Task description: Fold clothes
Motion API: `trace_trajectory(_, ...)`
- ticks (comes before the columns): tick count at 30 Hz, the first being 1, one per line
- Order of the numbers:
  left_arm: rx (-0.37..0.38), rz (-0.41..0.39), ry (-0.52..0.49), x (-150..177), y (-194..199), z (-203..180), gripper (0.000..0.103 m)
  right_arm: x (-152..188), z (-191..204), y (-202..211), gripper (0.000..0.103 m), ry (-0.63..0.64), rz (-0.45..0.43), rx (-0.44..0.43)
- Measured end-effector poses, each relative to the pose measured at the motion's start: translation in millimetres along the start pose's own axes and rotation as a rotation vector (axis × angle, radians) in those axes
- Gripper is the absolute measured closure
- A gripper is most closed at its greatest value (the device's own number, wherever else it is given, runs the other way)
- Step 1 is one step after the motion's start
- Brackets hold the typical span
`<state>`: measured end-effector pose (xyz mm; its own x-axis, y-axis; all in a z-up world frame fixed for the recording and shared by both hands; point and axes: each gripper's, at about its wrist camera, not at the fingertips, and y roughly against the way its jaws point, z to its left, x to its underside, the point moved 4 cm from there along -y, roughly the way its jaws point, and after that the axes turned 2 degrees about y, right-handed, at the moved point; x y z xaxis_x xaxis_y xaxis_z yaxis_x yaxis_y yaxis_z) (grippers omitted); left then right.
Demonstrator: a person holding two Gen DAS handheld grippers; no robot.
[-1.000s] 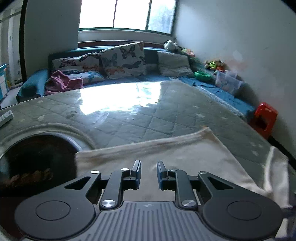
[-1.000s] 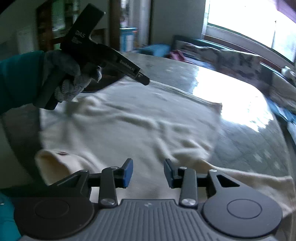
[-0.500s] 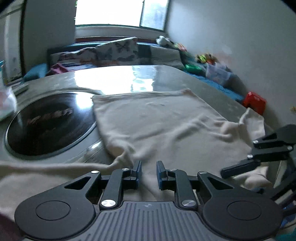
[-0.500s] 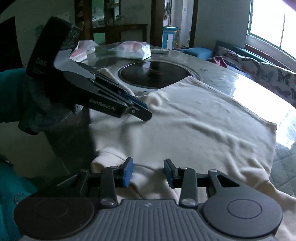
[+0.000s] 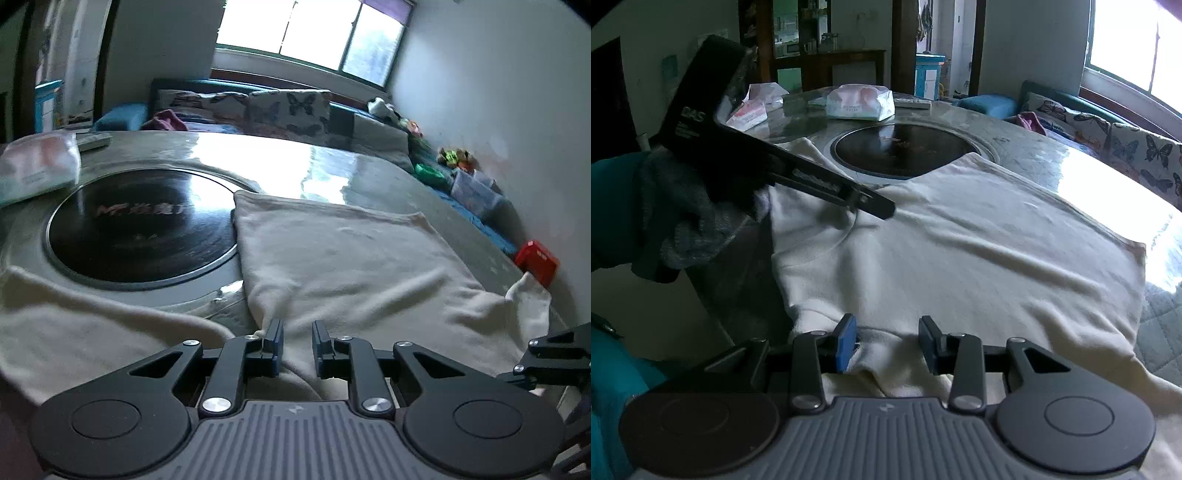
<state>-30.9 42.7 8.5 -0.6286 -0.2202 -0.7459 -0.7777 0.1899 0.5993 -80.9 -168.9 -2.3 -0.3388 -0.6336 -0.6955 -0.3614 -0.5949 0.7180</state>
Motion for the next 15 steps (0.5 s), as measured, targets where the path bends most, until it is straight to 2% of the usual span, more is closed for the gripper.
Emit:
trace_trajectory(3,0.016,-0.013,0.002,-6,0,-4,0.080,-3,-3,2,0.066,-0.009,-0.015,0.004)
trace_trajectory(6,-0.009,-0.003,0.004,-7,-11,-2,0.081,-4,-3,0,0.066,-0.017,-0.011,0.004)
trace_trajectory(11,-0.010,0.010,0.004,-6,-14,-2,0.079,0,-6,8,0.065,-0.007,-0.014,-0.009)
trace_trajectory(15,-0.012,-0.001,-0.015,-6,-13,-12,0.076,-9,-36,14,0.065,-0.048,-0.039,0.088)
